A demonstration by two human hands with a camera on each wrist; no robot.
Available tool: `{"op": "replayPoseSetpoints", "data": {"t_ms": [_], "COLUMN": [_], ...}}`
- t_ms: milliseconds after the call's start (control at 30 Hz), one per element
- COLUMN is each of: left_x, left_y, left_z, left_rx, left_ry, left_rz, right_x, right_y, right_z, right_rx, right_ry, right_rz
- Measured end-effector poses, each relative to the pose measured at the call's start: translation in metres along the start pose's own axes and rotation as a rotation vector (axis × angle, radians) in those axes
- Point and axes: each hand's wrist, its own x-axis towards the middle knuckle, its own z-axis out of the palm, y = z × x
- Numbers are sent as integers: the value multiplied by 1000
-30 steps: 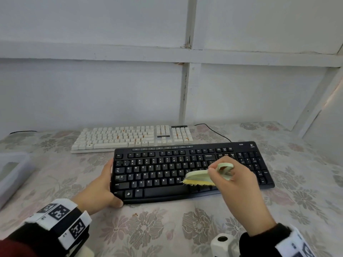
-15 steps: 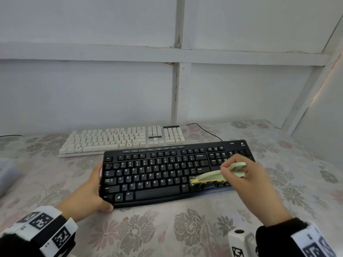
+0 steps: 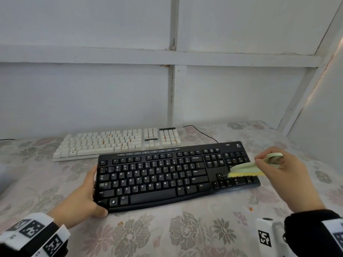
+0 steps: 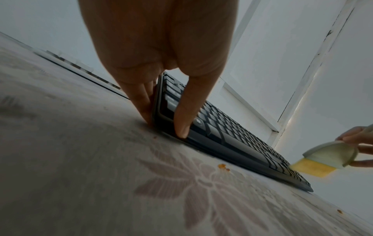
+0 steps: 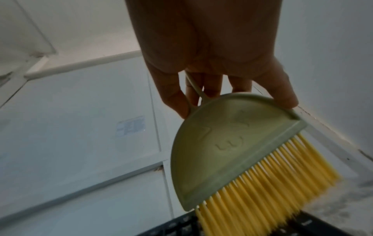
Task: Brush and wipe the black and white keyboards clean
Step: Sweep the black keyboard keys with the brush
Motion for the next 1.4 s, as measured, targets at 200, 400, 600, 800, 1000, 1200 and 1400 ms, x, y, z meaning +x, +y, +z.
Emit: {"op": "replayPoseSetpoints", "data": {"t_ms": [200,400,600,800,1000,1200,1400], "left_x": [-1,0,1,-1,-1,1,1], "left_y": [1,0,-2,1,2,-2,-5], "left_z": [0,-1,1,1,0,-1,-1], "left_rx": [-5,7,-11,27,66,32,-19], "left_ry": [4,-9,14,-1,-20,-8,-11], "left_rz": [-17,-32,-11,2,1,28,111], "right_x": [1,9,12,17,-38,-113,-138], "right_y": [2,14,20,29,-41,-77,-79], "right_z": [8,-10,-12,-34,20,124,161], "right_rx": [157,-5,76,-66,53,48,-24], "right_ry": [-147,-66,-73,64,-173,-491,-447], "right_rz": [-8,-25,-16,31,-219,-447,-521]}}
